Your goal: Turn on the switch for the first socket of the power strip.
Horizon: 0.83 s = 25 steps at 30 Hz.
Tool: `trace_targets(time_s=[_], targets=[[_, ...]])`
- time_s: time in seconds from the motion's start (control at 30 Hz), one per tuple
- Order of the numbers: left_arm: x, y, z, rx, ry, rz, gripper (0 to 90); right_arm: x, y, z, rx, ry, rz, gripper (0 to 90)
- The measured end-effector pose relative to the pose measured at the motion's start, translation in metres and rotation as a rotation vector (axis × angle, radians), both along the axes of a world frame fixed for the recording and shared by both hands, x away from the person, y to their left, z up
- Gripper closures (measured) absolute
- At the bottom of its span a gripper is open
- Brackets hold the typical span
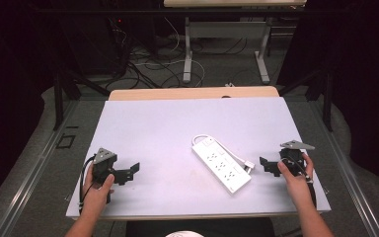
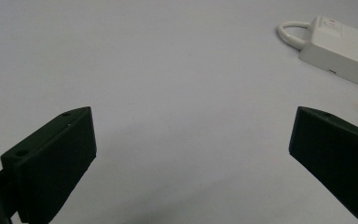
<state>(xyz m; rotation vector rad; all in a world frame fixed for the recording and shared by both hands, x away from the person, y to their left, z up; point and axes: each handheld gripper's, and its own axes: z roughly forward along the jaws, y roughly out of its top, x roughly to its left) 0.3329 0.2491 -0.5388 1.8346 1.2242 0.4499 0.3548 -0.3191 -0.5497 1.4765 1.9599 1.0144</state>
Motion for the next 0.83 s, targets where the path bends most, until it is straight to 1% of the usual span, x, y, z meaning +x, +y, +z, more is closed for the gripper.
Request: trace_targets(time_s=[0.27, 0.3, 0.4, 0.47, 0.53, 0.83], targets=[[0.0005, 0.0002, 0.0003, 0.001, 0.0, -0.006, 0.8, 0.0006, 0.003, -0.004, -0.008, 0.012, 0.009, 0.0], [0.0007, 0.0002, 0.0003, 0.0, 0.0, -0.007, 0.8, 0.0007, 0.0039, -0.0043, -0.001, 0.013, 0.004, 0.0], [0.0011, -0.0002, 0.0001, -0.002, 0.006, -0.005, 0.8, 0.0008, 0.0043, -0.0046, -0.006, 0.011, 0.011, 0.0], [0.0016, -0.0004, -0.0001, 0.001, 0.003, -0.005, 0.8, 0.001, 0.005, -0.0049, -0.006, 0.01, 0.012, 0.0], [0.0023, -0.0012, -0.0009, -0.002, -0.007, -0.001, 0.8, 0.001, 0.0052, -0.0054, -0.007, 0.016, 0.004, 0.0], [0.0025, -0.002, -0.0005, -0.01, 0.0, -0.001, 0.8, -0.0008, 0.0032, -0.0048, -0.002, 0.012, 0.001, 0.0]])
